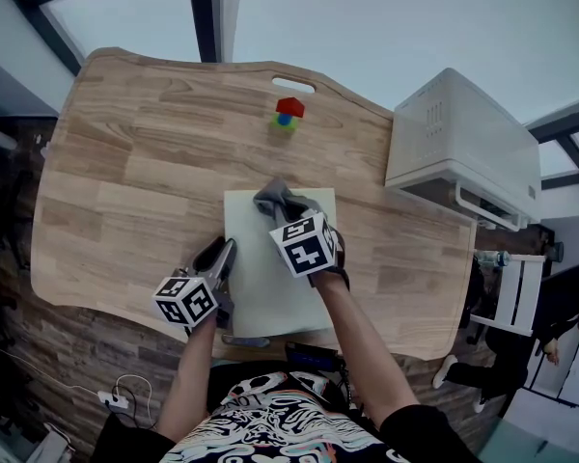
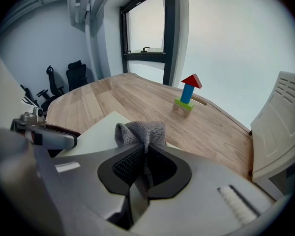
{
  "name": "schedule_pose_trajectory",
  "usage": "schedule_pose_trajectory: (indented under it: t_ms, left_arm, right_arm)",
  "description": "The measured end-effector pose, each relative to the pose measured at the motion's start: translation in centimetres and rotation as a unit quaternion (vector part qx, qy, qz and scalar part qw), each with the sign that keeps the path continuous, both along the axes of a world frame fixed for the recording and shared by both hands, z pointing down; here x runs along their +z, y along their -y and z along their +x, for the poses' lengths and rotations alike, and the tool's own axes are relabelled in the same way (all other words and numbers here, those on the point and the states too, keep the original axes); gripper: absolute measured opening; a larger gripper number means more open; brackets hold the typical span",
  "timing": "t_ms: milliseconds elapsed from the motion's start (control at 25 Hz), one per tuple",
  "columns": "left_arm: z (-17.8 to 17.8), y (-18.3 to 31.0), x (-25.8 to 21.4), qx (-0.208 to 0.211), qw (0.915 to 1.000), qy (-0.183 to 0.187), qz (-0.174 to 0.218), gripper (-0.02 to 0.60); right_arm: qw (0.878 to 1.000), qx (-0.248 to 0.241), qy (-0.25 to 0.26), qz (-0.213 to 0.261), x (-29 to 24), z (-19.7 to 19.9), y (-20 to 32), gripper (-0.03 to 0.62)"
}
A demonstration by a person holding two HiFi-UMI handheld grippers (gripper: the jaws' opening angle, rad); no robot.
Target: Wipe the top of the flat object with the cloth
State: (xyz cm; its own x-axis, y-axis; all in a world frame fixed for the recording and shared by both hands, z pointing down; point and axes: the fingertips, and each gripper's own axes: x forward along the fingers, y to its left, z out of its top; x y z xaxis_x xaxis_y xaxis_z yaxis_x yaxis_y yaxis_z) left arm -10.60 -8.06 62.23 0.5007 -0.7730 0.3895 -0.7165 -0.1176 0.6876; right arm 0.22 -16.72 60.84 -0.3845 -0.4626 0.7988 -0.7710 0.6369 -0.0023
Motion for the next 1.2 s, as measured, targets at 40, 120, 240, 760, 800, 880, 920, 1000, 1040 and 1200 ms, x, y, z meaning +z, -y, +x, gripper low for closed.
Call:
schedule_pose_trajectory:
  t_ms: [40, 120, 240, 760, 800, 880, 920, 1000, 1040, 1200]
  left_arm:
    - [0.0, 0.0, 0.0, 0.0, 1.0, 0.0, 0.0, 0.176]
    - [0.0, 0.0, 0.0, -0.001, 1.0, 0.0, 0.0, 0.176]
    - [0.0, 0.0, 0.0, -0.002, 1.0, 0.0, 0.001, 0.176]
    - [-0.1, 0.0, 0.1, -0.007, 1.0, -0.002, 0.003, 0.176]
    - [-0.1, 0.0, 0.1, -0.007, 1.0, -0.002, 0.004, 0.176]
    - [-0.1, -0.1, 0.1, -0.008, 1.0, -0.002, 0.004, 0.176]
    - [-0.2, -0.1, 0.1, -0.008, 1.0, -0.002, 0.005, 0.176]
    - [-0.2, -0.1, 0.1, -0.009, 0.9999, -0.003, 0.006, 0.176]
    - [-0.2, -0.1, 0.1, -0.01, 0.9999, -0.002, 0.006, 0.176]
    - [-0.1, -0.1, 0.1, -0.009, 0.9999, -0.003, 0.005, 0.176]
  right_arm:
    - [1.0, 0.0, 0.0, 0.0, 0.0, -0.1, 0.0, 0.02]
    - [1.0, 0.0, 0.002, 0.0, 0.0, -0.3, 0.0, 0.02]
    - [1.0, -0.002, 0.009, -0.001, 0.0, -0.9, -0.1, 0.02]
    - [0.999, -0.033, 0.021, -0.005, 0.0, -4.1, -0.9, 0.02]
    - [0.999, -0.035, 0.022, -0.005, 0.0, -4.3, -1.0, 0.02]
    - [0.999, -0.04, 0.023, -0.006, 0.1, -4.8, -1.1, 0.02]
    - [0.999, -0.042, 0.024, -0.007, 0.1, -5.0, -1.2, 0.02]
    - [0.999, -0.046, 0.028, -0.01, 0.1, -5.5, -1.3, 0.02]
    - [0.998, -0.047, 0.03, -0.012, 0.0, -5.7, -1.3, 0.02]
    - [0.998, -0.054, 0.032, -0.016, 0.0, -6.3, -1.5, 0.02]
